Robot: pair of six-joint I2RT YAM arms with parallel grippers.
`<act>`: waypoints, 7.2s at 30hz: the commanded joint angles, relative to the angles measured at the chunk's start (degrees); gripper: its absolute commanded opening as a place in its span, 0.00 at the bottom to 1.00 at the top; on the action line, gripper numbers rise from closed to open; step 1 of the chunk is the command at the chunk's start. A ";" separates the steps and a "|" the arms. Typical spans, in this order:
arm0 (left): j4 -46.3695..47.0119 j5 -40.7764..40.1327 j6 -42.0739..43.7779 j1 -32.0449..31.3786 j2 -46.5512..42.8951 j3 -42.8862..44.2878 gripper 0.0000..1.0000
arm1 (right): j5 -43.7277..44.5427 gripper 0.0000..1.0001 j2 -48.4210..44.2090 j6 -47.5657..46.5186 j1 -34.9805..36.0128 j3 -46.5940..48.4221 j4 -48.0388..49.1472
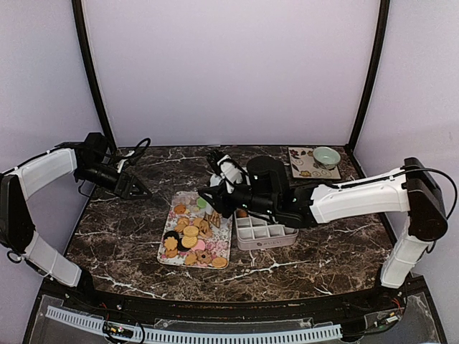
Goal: Pack the cookies
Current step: Pick up the fake cookies from the plate, then place the fake cookies in the empty pocket of the box, then adjust the fake cookies in the empty pocket of the box.
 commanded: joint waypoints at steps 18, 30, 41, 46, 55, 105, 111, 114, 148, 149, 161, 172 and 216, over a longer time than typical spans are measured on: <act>-1.73 0.06 0.98 0.32 -1.20 0.83 0.98 | -1.31 0.35 4.60 3.55 -1.66 2.24 11.50; -1.94 0.02 0.90 0.31 -1.20 1.18 0.97 | -1.88 0.35 5.05 4.30 -1.75 -1.09 11.72; -1.59 0.21 0.79 0.31 -0.64 0.98 0.98 | -6.40 0.39 4.61 6.05 -1.17 -3.39 12.68; -1.39 0.17 0.69 0.31 -0.43 0.83 0.98 | -2.00 0.38 4.38 3.96 -0.78 -4.52 11.38; -1.45 0.10 0.71 0.33 -0.76 0.76 0.98 | 4.78 0.38 6.24 -0.88 -0.44 -0.61 7.54; -1.30 0.05 0.31 0.34 -0.63 0.64 0.97 | 8.49 0.29 -15.27 -0.77 -11.46 -13.15 0.97; -1.34 0.28 0.23 0.33 -0.54 0.58 0.98 | 8.41 0.42 -16.05 -0.82 -11.50 -13.12 0.18; -1.29 0.31 0.27 0.32 -0.59 0.57 0.98 | 8.62 0.42 -16.25 -1.30 -11.50 -12.69 -0.13; -1.56 0.38 0.63 0.31 -0.68 1.18 0.97 | 8.08 0.27 -15.99 -1.40 -12.09 -10.46 -1.13; -1.64 0.49 0.63 0.33 -0.60 1.18 0.97 | 8.29 0.27 -16.26 -1.96 -12.07 -9.94 -1.54; -1.70 0.35 0.75 0.30 -0.85 0.86 0.97 | 8.85 0.27 -15.37 -3.71 -13.41 -8.39 -2.86; -1.78 0.22 1.40 0.34 -0.85 0.49 0.97 | 5.38 0.27 -18.46 1.21 -13.49 -13.17 -0.99; -2.01 1.00 1.64 0.35 -1.20 0.33 0.97 | 8.01 0.38 -12.13 -0.29 -13.90 -5.60 -0.14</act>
